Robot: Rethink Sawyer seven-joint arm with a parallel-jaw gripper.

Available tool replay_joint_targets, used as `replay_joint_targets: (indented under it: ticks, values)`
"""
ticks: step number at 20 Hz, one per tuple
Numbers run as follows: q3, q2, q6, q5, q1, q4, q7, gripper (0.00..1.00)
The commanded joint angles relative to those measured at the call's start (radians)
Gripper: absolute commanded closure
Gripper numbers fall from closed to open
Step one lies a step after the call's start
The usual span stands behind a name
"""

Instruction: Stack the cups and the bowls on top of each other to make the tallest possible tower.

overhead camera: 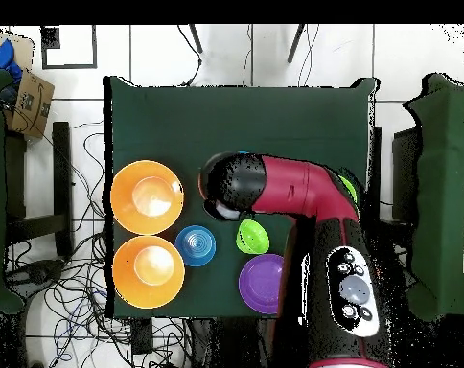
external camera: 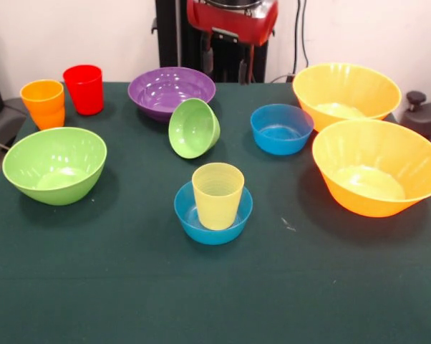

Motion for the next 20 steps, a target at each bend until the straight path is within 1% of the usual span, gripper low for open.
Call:
replay_joint_targets:
  ticks: [1,3,6,10,12,13,15,17,20]
  values:
    - [0.165,-0.034,-0.172,-0.067,-0.040,0.280,-0.220,0.00]
    - [0.171,-0.050,-0.189,-0.088,-0.048,0.304,-0.217,0.00]
    - [0.187,-0.049,-0.228,-0.115,-0.064,0.341,-0.215,0.00]
    - [0.244,-0.011,-0.262,-0.133,-0.101,0.366,-0.229,0.00]
    - [0.256,0.007,-0.263,-0.153,-0.101,0.352,-0.219,0.00]
    - [0.249,0.019,-0.252,-0.173,-0.086,0.325,-0.204,0.00]
    - [0.265,0.035,-0.227,-0.179,-0.088,0.297,-0.204,0.00]
    - [0.263,0.053,-0.220,-0.204,-0.073,0.256,-0.189,0.00]
    - [0.286,0.070,-0.221,-0.218,-0.081,0.243,-0.187,0.00]
